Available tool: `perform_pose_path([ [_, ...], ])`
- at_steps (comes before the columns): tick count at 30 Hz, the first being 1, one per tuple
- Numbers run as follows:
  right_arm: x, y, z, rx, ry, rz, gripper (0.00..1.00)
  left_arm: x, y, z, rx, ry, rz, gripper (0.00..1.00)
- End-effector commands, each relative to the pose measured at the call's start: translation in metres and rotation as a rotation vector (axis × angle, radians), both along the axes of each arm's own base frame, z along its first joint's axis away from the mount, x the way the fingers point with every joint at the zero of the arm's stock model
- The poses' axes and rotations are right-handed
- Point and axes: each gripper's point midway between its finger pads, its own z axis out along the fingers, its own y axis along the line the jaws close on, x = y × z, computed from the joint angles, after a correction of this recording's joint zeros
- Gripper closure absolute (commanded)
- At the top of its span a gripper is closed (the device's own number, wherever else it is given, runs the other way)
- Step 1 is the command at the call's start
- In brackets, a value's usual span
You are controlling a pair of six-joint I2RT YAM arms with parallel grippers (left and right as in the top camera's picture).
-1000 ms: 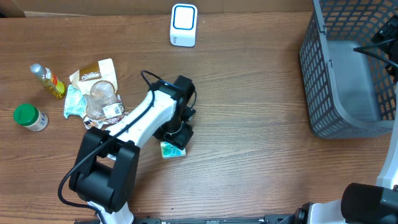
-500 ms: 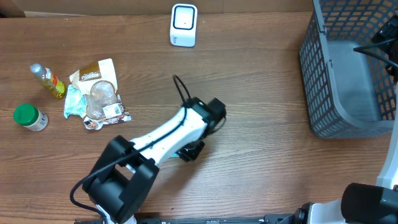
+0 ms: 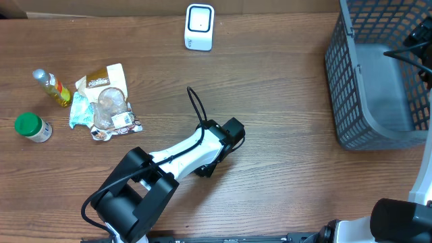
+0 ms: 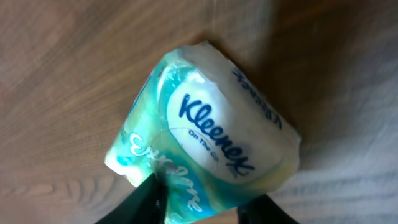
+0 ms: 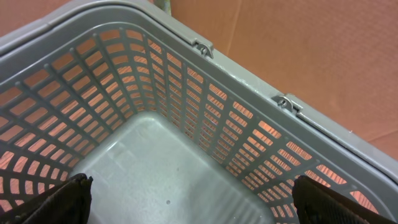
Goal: Scan the item barcode
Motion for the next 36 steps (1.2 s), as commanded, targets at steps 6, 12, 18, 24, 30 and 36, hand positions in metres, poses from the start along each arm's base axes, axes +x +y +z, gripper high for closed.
perform_pose_path([
  [6,-0.001,-0.002,0.004,-0.015,-0.005,-0.007,0.00,0.028,0.006,-0.004,-0.050,-0.120,0.139,0.78],
  [12,-0.001,-0.002,0.004,-0.015,-0.005,-0.007,0.00,0.053,0.022,-0.004,-0.114,-0.179,0.302,0.74],
  [18,-0.001,-0.002,0.004,-0.015,-0.005,-0.007,0.00,0.093,0.033,0.018,-0.183,-0.246,0.385,0.74],
  [24,-0.001,-0.002,0.004,-0.014,-0.006,-0.007,0.00,0.122,0.026,0.041,-0.218,-0.247,0.225,0.65],
  [30,-0.001,-0.002,0.004,-0.014,-0.006,-0.007,0.00,0.106,0.024,0.038,-0.219,-0.142,0.159,0.47],
  [36,-0.001,-0.002,0.004,-0.015,-0.005,-0.007,0.00,0.092,0.023,0.023,-0.260,-0.124,0.274,0.59],
])
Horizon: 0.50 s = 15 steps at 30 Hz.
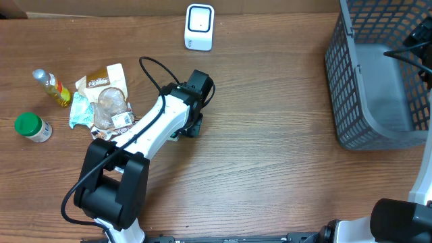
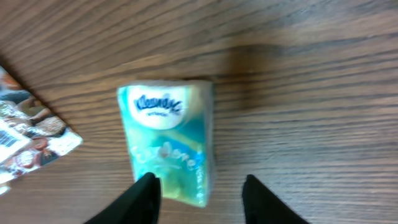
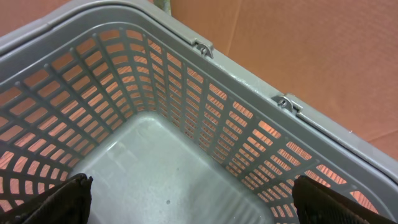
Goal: Scan the item barcode
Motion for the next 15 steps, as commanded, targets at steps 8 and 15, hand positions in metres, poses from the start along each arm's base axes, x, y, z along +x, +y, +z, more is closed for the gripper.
perform_pose_path([
  [8,-0.001,-0.002,0.004,-0.015,-0.005,-0.008,0.00,0.000,-0.004,-0.021,-0.046,-0.033,0.059,0.67],
  [15,-0.001,-0.002,0.004,-0.015,-0.005,-0.008,0.00,0.008,0.011,-0.016,0.034,-0.099,0.115,0.69],
])
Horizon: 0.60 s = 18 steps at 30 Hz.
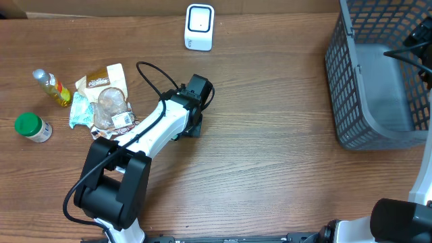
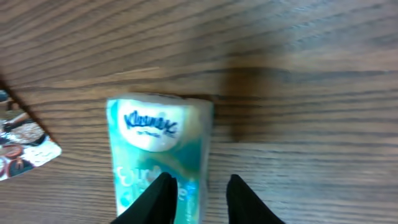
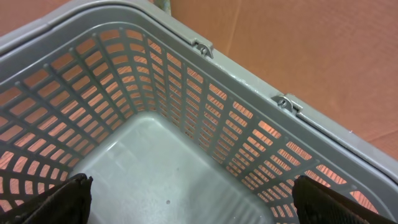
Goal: Scan the item barcode
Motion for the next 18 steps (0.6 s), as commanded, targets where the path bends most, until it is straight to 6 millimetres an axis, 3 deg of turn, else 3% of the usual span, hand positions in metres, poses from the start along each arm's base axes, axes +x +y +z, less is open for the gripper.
perform_pose_path([
  [1,-0.001,-0.002,0.004,-0.014,-0.006,-0.008,0.00,0.001,0.010,-0.002,0.048,-0.021,0.042,0.70],
  [18,-0.001,-0.002,0.004,-0.014,-0.006,-0.008,0.00,-0.004,0.010,-0.026,0.021,-0.048,0.059,0.75],
])
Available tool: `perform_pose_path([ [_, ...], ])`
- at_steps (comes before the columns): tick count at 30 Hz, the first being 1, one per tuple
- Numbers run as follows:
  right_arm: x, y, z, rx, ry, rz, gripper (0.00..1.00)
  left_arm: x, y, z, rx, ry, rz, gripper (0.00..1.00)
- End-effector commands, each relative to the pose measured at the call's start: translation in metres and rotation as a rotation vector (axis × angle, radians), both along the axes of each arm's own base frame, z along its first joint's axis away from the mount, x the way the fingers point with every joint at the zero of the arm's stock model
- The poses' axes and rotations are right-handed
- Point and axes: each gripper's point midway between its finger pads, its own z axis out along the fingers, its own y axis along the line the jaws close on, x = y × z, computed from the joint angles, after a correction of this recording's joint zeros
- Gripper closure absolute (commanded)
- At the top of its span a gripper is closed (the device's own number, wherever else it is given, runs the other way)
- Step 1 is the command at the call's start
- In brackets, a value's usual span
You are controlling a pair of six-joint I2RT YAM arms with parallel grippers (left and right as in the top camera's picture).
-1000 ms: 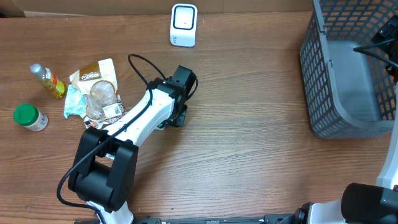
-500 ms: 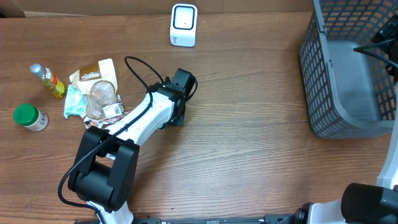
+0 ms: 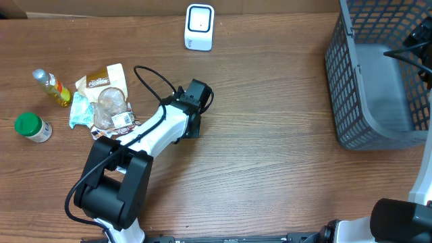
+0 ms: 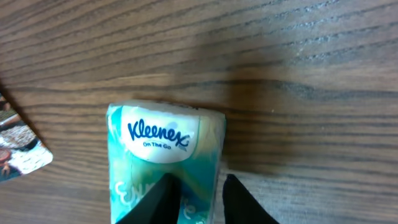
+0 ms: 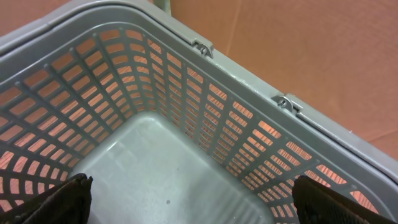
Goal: Scan the item barcode
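Observation:
A teal Kleenex tissue pack [image 4: 165, 158] lies flat on the wooden table [image 3: 270, 162]. My left gripper [image 4: 200, 200] hovers close over its near end with the jaws narrowly apart. One finger [image 4: 163, 202] overlaps the pack's face and the other stands just off its right edge. In the overhead view the left gripper [image 3: 191, 125] covers the pack. The white scanner [image 3: 199, 27] stands at the back edge. My right gripper [image 5: 193, 205] hangs wide open inside the grey basket [image 5: 186, 112].
A pile of snack packets [image 3: 104, 104] lies left of the left gripper, and its corner shows as a packet [image 4: 22, 149] in the left wrist view. A small bottle [image 3: 51, 86] and a green-capped jar [image 3: 32, 127] stand further left. The basket [image 3: 351, 81] fills the right side.
The left gripper sits slightly nearer the tissue pack, which looks larger in its view. Jaw gap is about the same. The right arm has not moved.
My left gripper first held the tissue pack off the table near the middle. Then the pack lay on the table beside the packet pile, with the jaws wide open above it. After that the jaws had narrowed and come closer, as they are now.

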Motion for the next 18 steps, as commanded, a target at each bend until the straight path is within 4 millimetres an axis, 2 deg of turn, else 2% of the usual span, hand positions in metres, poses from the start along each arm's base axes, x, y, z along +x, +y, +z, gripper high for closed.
perform_pose_path([
  [1,-0.001,-0.002,0.004,-0.014,-0.006,-0.008,0.00,-0.007,0.006,-0.013,0.016,0.009,0.022,0.76],
  [4,-0.001,-0.002,0.004,-0.014,-0.006,-0.008,0.00,-0.011,0.008,-0.020,0.016,0.009,0.022,0.79],
  [6,-0.001,-0.002,0.004,-0.014,-0.006,-0.007,0.00,-0.014,0.009,-0.021,0.020,0.018,0.021,0.95],
  [11,-0.001,-0.002,0.004,-0.014,-0.006,-0.007,0.00,-0.012,0.008,-0.013,0.006,0.024,0.040,0.96],
  [15,-0.001,-0.002,0.004,-0.014,-0.006,-0.008,0.00,0.001,-0.015,0.016,-0.188,0.042,0.061,0.96],
  [18,-0.001,-0.002,0.004,-0.014,-0.006,-0.007,0.00,0.018,-0.048,0.057,-0.496,0.042,0.043,0.96],
])
